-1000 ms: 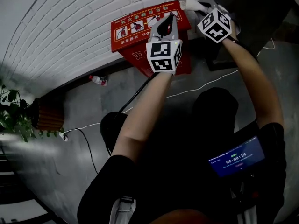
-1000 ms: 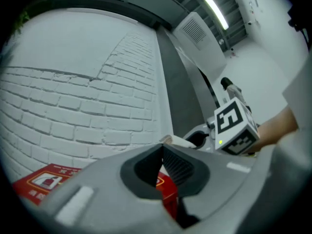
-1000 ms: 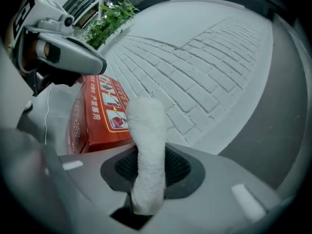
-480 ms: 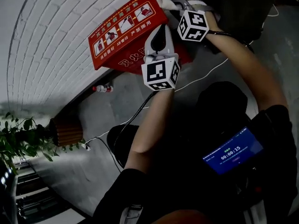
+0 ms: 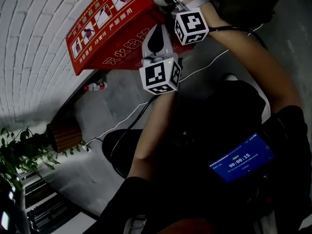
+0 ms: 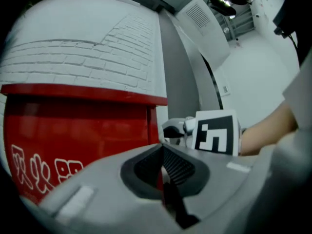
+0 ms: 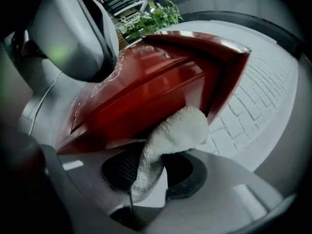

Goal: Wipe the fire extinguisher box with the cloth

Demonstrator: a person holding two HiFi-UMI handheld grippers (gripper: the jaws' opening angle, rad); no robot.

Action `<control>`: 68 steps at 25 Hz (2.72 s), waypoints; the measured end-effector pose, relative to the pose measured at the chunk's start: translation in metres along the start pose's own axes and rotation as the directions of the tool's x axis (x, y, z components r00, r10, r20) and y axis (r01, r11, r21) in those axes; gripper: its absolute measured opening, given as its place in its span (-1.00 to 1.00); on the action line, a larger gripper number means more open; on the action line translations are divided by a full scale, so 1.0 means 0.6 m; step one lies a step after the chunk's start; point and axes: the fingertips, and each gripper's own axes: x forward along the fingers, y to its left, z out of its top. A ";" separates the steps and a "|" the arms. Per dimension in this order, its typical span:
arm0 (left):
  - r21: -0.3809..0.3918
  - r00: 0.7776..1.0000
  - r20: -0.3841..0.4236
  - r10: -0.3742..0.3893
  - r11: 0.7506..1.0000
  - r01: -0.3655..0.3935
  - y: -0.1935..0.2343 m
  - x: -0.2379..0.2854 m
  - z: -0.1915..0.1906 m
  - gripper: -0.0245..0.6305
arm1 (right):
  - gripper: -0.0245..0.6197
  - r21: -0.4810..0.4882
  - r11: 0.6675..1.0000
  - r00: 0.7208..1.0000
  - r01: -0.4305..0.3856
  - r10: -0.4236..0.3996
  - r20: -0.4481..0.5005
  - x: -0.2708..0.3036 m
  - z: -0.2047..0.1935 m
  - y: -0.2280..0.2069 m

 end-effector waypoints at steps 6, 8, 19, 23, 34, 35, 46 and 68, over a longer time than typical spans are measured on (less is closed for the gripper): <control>-0.002 1.000 -0.030 -0.002 1.000 0.002 -0.004 0.000 -0.049 -0.92 | -0.60 -0.025 0.999 1.000 0.031 -0.031 0.005 -0.004 -0.002 0.004; -0.010 0.999 -0.038 0.001 1.000 -0.002 -0.006 0.001 -0.060 -0.92 | -0.60 -0.038 0.999 1.000 0.026 -0.026 0.001 -0.006 -0.005 0.011; 0.053 1.000 0.000 0.022 0.998 -0.022 -0.015 0.008 -0.125 -0.92 | -0.60 -0.176 0.974 0.988 -0.140 0.125 -0.094 0.010 -0.065 0.185; 0.067 1.000 -0.018 0.022 0.998 -0.021 -0.022 0.009 -0.172 -0.92 | -0.60 -0.177 0.974 0.987 -0.145 0.131 -0.091 0.018 -0.084 0.229; 0.021 0.989 -0.150 0.016 1.000 -0.013 -0.019 0.012 -0.316 -0.92 | -0.60 -0.150 0.957 0.965 -0.250 0.233 -0.119 0.048 -0.141 0.372; 0.024 0.986 -0.165 0.004 1.000 0.000 -0.024 0.012 -0.325 -0.92 | -0.60 -0.145 0.957 0.965 -0.250 0.233 -0.121 0.053 -0.144 0.382; 0.000 0.952 -0.297 -0.070 0.997 0.073 -0.058 0.007 -0.404 -0.92 | -0.60 -0.145 0.934 0.943 -0.326 0.311 -0.119 0.081 -0.177 0.482; -0.039 0.915 -0.390 -0.099 0.995 0.091 -0.029 0.012 -0.475 -0.92 | -0.61 -0.246 0.863 0.897 -0.442 0.414 -0.156 0.121 -0.224 0.653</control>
